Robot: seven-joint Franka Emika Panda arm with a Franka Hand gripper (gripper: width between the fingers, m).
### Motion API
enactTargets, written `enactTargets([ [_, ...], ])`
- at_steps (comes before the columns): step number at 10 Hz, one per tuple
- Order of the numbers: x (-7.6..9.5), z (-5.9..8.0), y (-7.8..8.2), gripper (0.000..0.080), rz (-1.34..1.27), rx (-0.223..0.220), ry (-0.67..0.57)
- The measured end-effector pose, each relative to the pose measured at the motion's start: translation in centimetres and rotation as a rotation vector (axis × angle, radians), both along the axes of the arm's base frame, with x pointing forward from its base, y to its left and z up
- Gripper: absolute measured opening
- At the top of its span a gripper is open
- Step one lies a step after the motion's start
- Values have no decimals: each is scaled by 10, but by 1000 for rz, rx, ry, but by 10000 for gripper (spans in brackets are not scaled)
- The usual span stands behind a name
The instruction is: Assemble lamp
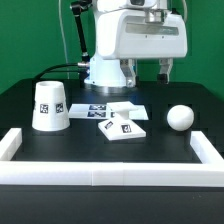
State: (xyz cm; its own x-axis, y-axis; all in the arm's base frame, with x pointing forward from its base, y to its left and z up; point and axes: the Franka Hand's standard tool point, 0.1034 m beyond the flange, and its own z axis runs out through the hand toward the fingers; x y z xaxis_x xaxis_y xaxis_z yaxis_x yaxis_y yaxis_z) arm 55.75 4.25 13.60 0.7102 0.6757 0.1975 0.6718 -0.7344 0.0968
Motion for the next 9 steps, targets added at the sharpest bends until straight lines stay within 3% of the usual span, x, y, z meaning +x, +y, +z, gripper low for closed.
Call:
enactTargets([
  [4,-1,0,0,699,-22,3,5],
  [6,-21,-1,4,699,-132,11,58],
  [9,-52,-20,-6,699,-159,5,85],
])
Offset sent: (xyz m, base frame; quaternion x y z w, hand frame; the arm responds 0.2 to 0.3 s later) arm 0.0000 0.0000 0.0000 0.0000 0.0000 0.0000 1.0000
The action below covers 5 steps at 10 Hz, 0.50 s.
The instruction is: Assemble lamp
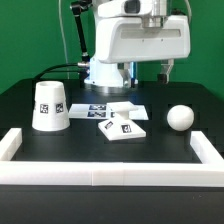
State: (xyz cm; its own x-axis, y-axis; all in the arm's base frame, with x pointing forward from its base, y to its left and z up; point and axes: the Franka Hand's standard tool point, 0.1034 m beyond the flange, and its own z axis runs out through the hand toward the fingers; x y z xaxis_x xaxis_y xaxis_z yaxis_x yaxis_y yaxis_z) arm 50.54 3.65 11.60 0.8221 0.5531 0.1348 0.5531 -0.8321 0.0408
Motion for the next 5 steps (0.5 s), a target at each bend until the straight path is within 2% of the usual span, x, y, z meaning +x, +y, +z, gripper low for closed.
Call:
enactTargets([
  [1,-12,-9,-8,699,2,1,-7],
  [5,-9,-8,-5,699,2,2,-1],
])
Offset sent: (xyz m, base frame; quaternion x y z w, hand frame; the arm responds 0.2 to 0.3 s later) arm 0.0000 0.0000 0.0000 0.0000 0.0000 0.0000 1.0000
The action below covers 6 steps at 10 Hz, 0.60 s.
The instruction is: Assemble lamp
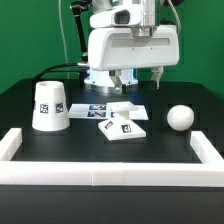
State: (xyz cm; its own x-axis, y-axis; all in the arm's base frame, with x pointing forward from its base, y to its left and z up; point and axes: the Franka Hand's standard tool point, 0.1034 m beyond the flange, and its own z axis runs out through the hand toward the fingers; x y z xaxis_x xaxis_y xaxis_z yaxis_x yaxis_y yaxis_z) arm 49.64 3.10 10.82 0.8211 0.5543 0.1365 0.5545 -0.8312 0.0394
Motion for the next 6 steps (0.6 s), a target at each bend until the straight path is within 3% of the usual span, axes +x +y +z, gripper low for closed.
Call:
enactTargets([
  [1,-1,0,0,699,-15,2,4],
  [3,-22,-6,4,699,-149,-12,89],
  [6,-41,-30,-7,699,-148,-13,99],
])
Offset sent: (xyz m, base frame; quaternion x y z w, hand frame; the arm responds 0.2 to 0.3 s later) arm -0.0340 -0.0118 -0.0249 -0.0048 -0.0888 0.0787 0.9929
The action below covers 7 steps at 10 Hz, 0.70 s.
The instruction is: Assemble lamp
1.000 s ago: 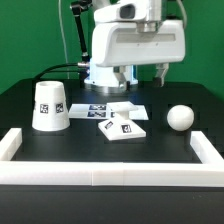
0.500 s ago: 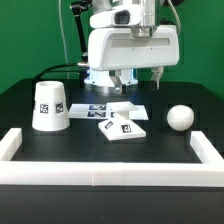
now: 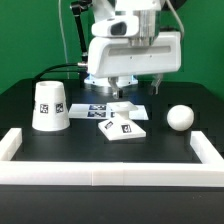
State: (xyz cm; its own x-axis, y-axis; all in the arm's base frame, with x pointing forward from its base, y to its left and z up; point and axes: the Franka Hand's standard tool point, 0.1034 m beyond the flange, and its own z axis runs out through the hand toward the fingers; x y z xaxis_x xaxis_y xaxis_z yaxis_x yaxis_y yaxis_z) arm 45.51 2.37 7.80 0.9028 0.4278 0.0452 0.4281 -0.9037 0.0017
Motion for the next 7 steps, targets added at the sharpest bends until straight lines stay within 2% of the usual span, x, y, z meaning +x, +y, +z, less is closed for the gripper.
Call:
enactTargets([
  [3,1,1,2,699,5,0,-2],
  [4,1,0,-4,699,12,-1,11],
  [5,0,-2,-17,699,-11,-1,37],
  [7,-3,-7,-22,699,-35,-2,68],
])
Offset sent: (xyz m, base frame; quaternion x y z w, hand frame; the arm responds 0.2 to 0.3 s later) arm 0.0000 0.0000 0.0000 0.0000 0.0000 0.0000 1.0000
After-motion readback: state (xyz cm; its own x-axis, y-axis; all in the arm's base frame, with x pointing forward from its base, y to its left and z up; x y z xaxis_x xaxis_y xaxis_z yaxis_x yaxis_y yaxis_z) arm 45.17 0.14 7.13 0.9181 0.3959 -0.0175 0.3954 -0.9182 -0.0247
